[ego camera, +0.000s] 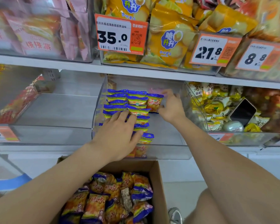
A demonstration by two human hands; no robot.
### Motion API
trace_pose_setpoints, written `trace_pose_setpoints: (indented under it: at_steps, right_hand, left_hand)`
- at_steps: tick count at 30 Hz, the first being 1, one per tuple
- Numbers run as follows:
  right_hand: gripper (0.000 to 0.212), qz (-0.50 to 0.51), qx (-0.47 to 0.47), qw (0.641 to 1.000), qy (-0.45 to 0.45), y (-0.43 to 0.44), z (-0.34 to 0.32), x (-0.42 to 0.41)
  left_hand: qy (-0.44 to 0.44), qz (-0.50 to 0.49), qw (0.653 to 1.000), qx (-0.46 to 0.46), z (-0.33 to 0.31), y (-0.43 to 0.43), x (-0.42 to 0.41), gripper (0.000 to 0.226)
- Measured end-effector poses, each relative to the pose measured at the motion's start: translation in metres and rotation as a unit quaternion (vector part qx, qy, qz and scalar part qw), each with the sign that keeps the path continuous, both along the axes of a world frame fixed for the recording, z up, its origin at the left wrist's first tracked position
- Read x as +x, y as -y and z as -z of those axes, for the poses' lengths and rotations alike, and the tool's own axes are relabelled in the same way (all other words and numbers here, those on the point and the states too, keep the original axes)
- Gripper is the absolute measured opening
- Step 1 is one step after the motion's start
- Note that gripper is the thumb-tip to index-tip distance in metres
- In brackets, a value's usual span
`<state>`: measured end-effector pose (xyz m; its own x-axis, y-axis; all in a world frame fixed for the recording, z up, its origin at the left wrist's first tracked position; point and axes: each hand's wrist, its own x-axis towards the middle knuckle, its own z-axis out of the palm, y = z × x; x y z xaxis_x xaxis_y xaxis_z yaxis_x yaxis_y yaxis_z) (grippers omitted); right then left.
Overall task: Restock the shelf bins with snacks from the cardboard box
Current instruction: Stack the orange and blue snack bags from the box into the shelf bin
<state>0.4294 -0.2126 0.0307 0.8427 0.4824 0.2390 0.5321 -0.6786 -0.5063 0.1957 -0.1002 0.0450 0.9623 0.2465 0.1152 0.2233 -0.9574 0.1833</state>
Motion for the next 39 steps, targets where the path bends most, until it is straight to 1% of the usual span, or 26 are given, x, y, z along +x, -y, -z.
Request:
trace_pose_setpoints:
  at_steps: [3,4,5,6,7,8,9,11,13,15,16,17,18,21,23,24,25,26,27,28,29,32,33,35,37,39]
  right_hand:
    - [0.026,-0.049,0.025,0.995,0.077,0.011,-0.018,-0.031]
    - [0.024,-0.074,0.04,0.993,0.083,0.016,-0.029,-0.049]
    - [0.025,-0.104,0.055,0.99,0.071,0.023,-0.039,-0.067]
    - [0.028,-0.138,0.067,0.987,0.04,0.031,-0.052,-0.088]
    - [0.029,-0.178,0.074,0.981,-0.011,0.04,-0.064,-0.108]
    - [0.03,-0.222,0.067,0.97,-0.069,0.049,-0.074,-0.128]
    - [0.03,-0.264,0.04,0.956,-0.122,0.057,-0.078,-0.145]
    - [0.027,-0.315,-0.063,0.929,-0.186,0.067,-0.074,-0.172]
    - [0.025,-0.351,-0.205,0.896,-0.177,0.071,-0.053,-0.193]
    - [0.023,-0.375,-0.332,0.856,-0.131,0.073,-0.02,-0.205]
    - [0.02,-0.37,-0.38,0.841,-0.108,0.073,-0.001,-0.209]
    - [0.017,-0.355,-0.412,0.834,-0.091,0.073,0.017,-0.212]
    - [0.017,-0.334,-0.426,0.838,-0.075,0.072,0.033,-0.214]
    - [0.021,-0.264,-0.393,0.88,-0.032,0.065,0.069,-0.218]
    - [0.019,-0.24,-0.359,0.902,-0.029,0.062,0.092,-0.217]
    - [0.026,-0.238,-0.349,0.905,-0.048,0.06,0.105,-0.215]
    - [0.045,-0.24,-0.354,0.899,-0.09,0.06,0.117,-0.215]
    - [0.066,-0.247,-0.379,0.88,-0.147,0.06,0.127,-0.215]
    - [0.083,-0.26,-0.409,0.854,-0.19,0.059,0.133,-0.217]
    - [0.094,-0.274,-0.433,0.833,-0.21,0.057,0.137,-0.219]
    - [0.1,-0.282,-0.439,0.825,-0.218,0.055,0.139,-0.22]
    - [0.103,-0.268,-0.411,0.839,-0.234,0.053,0.145,-0.22]
    - [0.103,-0.263,-0.421,0.84,-0.218,0.054,0.148,-0.22]
    - [0.099,-0.257,-0.454,0.841,-0.145,0.058,0.155,-0.218]
    - [0.09,-0.255,-0.469,0.842,-0.077,0.061,0.159,-0.214]
    - [0.084,-0.264,-0.47,0.839,-0.072,0.062,0.159,-0.213]
  left_hand:
    - [0.092,0.033,0.995,-0.005,-0.004,0.0,-0.013,0.045]
    - [0.128,0.056,0.99,0.0,-0.006,0.001,-0.02,0.037]
    - [0.161,0.079,0.984,0.01,-0.008,0.002,-0.029,0.028]
    - [0.182,0.097,0.978,0.017,-0.01,0.005,-0.039,0.02]
    - [0.187,0.11,0.976,0.014,-0.011,0.008,-0.05,0.013]
    - [0.173,0.116,0.978,0.001,-0.009,0.01,-0.061,0.009]
    - [0.146,0.118,0.982,-0.019,-0.004,0.012,-0.072,0.007]
    - [0.053,0.116,0.991,-0.052,0.009,0.016,-0.088,0.01]
    - [-0.077,0.118,0.989,-0.04,0.031,0.015,-0.096,0.013]
    - [-0.204,0.12,0.971,-0.023,0.057,0.011,-0.097,0.013]
    - [-0.247,0.117,0.962,-0.022,0.071,0.008,-0.097,0.014]
    - [-0.276,0.112,0.954,-0.025,0.083,0.005,-0.097,0.015]
    - [-0.3,0.106,0.948,-0.023,0.095,0.003,-0.098,0.018]
    - [-0.356,0.089,0.93,-0.009,0.125,-0.001,-0.098,0.031]
    - [-0.376,0.08,0.923,-0.006,0.143,-0.004,-0.098,0.051]
    - [-0.383,0.076,0.92,-0.007,0.149,-0.004,-0.098,0.064]
    - [-0.39,0.068,0.918,-0.019,0.154,-0.005,-0.098,0.074]
    - [-0.399,0.056,0.914,-0.036,0.158,-0.007,-0.097,0.081]
    - [-0.414,0.048,0.908,-0.055,0.161,-0.009,-0.097,0.083]
    - [-0.428,0.04,0.9,-0.069,0.165,-0.011,-0.096,0.08]
    - [-0.437,0.034,0.896,-0.076,0.171,-0.014,-0.096,0.073]
    - [-0.455,0.025,0.887,-0.07,0.183,-0.023,-0.098,0.05]
    - [-0.458,0.022,0.886,-0.068,0.188,-0.024,-0.1,0.048]
    - [-0.46,0.017,0.885,-0.075,0.195,-0.024,-0.103,0.054]
    - [-0.459,0.006,0.884,-0.086,0.198,-0.02,-0.106,0.056]
    - [-0.458,0.007,0.885,-0.08,0.197,-0.014,-0.108,0.051]
